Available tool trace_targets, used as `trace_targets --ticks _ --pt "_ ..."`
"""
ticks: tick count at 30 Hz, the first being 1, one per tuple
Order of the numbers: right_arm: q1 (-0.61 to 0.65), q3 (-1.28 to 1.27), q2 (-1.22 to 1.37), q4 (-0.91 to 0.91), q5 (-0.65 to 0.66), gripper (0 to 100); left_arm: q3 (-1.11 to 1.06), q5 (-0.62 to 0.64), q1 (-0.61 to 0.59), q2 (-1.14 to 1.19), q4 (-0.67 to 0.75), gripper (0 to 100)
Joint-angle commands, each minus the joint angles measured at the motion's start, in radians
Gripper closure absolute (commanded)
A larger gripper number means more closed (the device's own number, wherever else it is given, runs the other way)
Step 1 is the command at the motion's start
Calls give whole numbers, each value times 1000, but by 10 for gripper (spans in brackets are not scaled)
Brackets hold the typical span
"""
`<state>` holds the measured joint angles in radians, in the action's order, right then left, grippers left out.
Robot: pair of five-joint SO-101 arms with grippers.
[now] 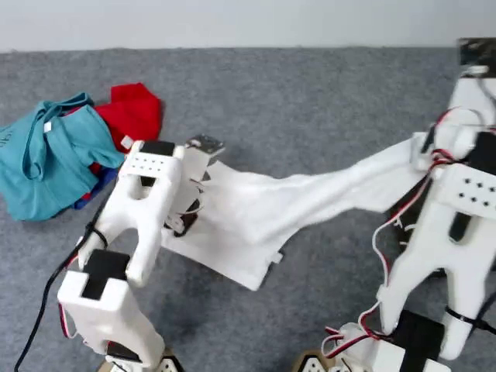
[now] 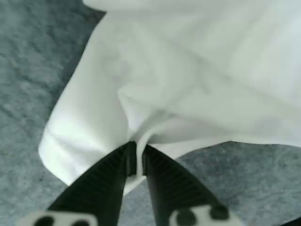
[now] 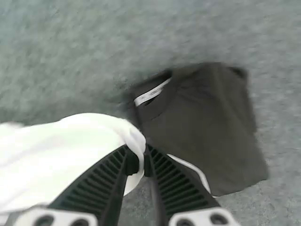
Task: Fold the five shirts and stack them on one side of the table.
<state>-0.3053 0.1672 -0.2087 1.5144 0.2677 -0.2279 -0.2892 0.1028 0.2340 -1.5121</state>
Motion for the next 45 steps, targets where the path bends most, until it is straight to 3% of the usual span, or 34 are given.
trace_targets --ticks 1,5,9,16,23,32,45 --pt "47 -14 -15 -5 -8 987 16 -2 48 -97 -29 967" --pt "47 -15 -15 -5 -8 987 16 2 189 -215 -169 919" --pt "47 -17 -15 -5 -8 987 8 0 339 -330 -221 914" --pt "47 -17 -15 -5 -8 987 -110 -35 539 -269 -141 913" --pt "47 -17 -15 -5 -8 987 -47 -5 601 -81 -43 913" --pt "45 -17 -15 -4 -6 987 147 2 687 103 -147 913" --pt "47 -17 -15 -5 -3 987 151 5 687 137 -94 913"
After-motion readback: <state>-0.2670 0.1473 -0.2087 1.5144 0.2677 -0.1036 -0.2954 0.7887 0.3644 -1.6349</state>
